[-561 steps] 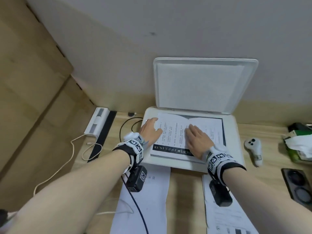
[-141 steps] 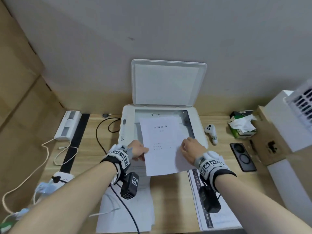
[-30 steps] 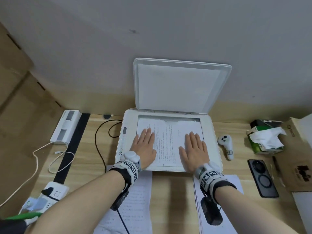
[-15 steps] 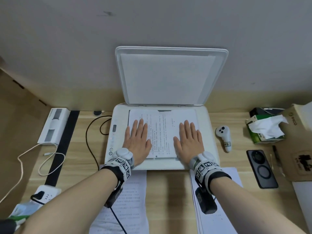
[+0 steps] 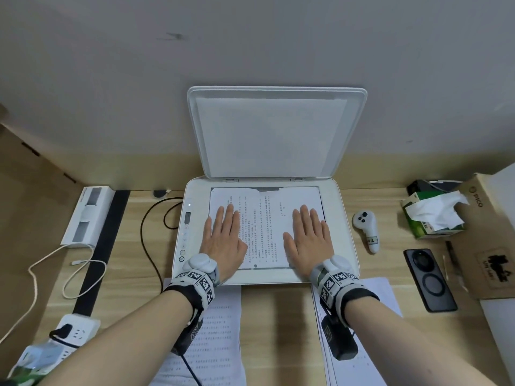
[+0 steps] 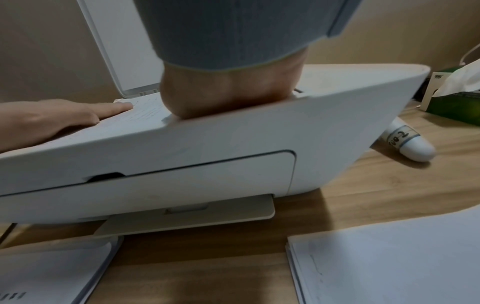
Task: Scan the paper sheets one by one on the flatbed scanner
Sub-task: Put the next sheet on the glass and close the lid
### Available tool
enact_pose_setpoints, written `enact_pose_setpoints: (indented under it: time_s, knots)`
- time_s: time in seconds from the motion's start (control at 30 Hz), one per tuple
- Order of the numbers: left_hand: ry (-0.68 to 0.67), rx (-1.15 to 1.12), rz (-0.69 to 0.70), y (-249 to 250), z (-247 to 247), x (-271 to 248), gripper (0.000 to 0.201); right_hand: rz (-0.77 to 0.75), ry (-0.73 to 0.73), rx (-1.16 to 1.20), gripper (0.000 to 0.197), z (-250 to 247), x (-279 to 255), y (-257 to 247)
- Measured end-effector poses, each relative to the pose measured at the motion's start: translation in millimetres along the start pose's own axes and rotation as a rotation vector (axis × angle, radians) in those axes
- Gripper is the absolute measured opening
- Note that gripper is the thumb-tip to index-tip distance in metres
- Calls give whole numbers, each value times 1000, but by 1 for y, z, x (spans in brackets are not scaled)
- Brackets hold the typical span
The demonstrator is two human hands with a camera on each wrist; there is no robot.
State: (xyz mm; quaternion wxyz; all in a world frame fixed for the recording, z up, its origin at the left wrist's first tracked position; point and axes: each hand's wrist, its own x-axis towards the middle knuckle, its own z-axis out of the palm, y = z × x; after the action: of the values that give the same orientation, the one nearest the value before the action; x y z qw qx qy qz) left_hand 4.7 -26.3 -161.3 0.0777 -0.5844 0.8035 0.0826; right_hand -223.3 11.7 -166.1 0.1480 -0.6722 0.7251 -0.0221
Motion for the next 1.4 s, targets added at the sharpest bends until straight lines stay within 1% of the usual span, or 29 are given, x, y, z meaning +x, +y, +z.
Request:
enact_pose_setpoints:
  time_s: [0.1,0.2,0.27,0.3,0.33,0.37,0.43,0.47,0.5,0.53,0.6,0.67,0.7,0.77,0.83,0.87,0.9,0.97,1.0,1.03,1.07,1.13,1.2,1.23,1.27,1.33,1.4]
  knots:
    - [-13,2,14,-1,-5,1,73,2,-1,4,69,-4,1,-2]
    - [-96,-36,31,-4,-17,5,70,-10,-10,-19,68,-19,3,-1]
    - [-97,-120,40,-10,-34,13,62,-52,2,-39,57,-34,9,-1]
    - [-82,-225,36,-14,-44,21,52,-57,15,-33,53,-43,14,-1]
    - [-17,-375,14,-18,-61,29,39,-48,41,-11,52,-55,22,-2]
    - [100,-528,-27,-25,-82,39,28,-30,88,7,55,-73,33,-6]
    - [415,-779,-181,-41,-126,58,15,-20,232,48,62,-109,55,-13]
    - [553,-850,-260,-51,-150,66,16,-52,315,49,63,-131,65,-18]
    - [615,-884,-331,-60,-165,72,22,-88,380,43,60,-147,72,-23]
    - [633,-913,-369,-68,-186,77,31,-121,447,40,55,-169,79,-30]
    - [534,-1001,-378,-74,-216,86,45,-184,539,35,50,-202,90,-43]
    - [437,-1081,-312,-72,-240,88,40,-239,584,17,54,-231,92,-59]
    - [412,-1094,-292,-70,-247,85,36,-260,580,-2,57,-240,91,-66]
    - [388,-1073,-301,-68,-250,77,36,-297,546,-44,63,-249,89,-75]
    - [356,-979,-263,-69,-248,65,31,-322,465,-66,68,-249,86,-82]
    - [315,-937,-203,-70,-246,57,25,-335,399,-74,66,-246,82,-85]
    - [251,-902,-128,-70,-245,50,19,-334,317,-100,61,-242,77,-87]
    - [79,-843,18,-68,-240,33,12,-269,158,-169,40,-231,64,-93]
    - [13,-808,68,-65,-239,26,10,-229,111,-195,32,-227,58,-94]
    - [-49,-774,93,-65,-234,21,10,-205,69,-221,29,-223,53,-96]
    - [-108,-733,106,-64,-225,12,15,-208,7,-225,28,-215,46,-98]
    - [-212,-561,118,-63,-206,3,42,-256,-140,-219,24,-198,38,-95]
    - [-318,-372,121,-59,-178,-11,60,-324,-250,-235,26,-173,24,-89]
    - [-339,-307,134,-57,-162,-18,69,-340,-275,-233,34,-158,15,-84]
    - [-338,-262,159,-55,-148,-25,78,-344,-287,-217,47,-144,6,-79]
    - [-299,-171,203,-53,-126,-36,88,-346,-287,-218,73,-120,-7,-71]
    - [-260,-118,226,-53,-106,-43,93,-377,-245,-218,84,-100,-17,-66]
